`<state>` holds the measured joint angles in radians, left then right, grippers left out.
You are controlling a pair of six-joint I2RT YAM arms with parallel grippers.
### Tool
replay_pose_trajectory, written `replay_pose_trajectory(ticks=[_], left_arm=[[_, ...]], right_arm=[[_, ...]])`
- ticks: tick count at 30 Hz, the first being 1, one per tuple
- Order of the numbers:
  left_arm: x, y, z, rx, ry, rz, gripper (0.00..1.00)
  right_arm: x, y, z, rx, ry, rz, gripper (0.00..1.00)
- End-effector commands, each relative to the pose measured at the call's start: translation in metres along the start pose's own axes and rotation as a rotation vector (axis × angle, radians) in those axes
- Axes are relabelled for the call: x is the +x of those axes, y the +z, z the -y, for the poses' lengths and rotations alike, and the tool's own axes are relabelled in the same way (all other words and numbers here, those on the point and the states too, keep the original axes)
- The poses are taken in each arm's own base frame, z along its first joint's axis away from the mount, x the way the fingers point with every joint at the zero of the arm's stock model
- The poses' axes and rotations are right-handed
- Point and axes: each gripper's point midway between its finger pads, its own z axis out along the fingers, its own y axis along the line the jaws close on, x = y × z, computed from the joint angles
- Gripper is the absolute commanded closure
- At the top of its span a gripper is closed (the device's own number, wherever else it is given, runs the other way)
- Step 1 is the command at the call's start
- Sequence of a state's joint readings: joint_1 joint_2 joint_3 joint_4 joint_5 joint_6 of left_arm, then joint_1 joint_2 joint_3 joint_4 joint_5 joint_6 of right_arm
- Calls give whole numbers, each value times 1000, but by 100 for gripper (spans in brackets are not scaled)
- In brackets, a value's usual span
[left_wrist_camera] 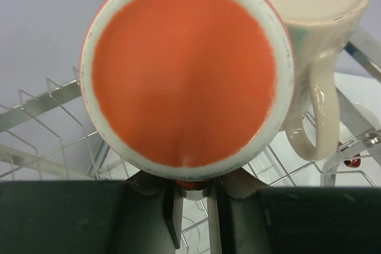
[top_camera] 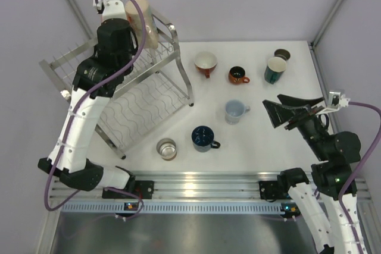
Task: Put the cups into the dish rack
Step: Place the cup upside down on the dish rack
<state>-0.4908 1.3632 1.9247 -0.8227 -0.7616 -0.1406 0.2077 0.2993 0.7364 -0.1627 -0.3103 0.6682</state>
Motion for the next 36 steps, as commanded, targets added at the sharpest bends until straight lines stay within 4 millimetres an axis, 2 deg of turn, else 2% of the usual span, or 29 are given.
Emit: replay_pose_trajectory(ticks=[1,2,9,18,25,29,35,36], left_arm=[[-20,-1,-4,42,-137,25,100],[-19,2,-9,30,-148,18,100],[2,13,-4,47,-173,-51,100],[19,12,-1,58,-183,-103,100],[27,8,-13,9,-176,-113,100],[32,8,-13,7,-173,-125,100],[36,9,-8,28,-163,-139,77],[36,9,-8,32,-162,-140,71]], right_arm=[[-19,-6,-15,-29,-51,44,1],[-19,-6,-16,-29,-54,46,1],[-17,-6,-9,-3,-69,38,0],[-13,-2,-4,12,-65,25,1],[-12,-3,-4,13,-63,24,1],[-11,-3,-2,23,-59,15,0],[-11,-4,0,37,-65,7,1],[-11,-4,-1,37,-67,7,0]])
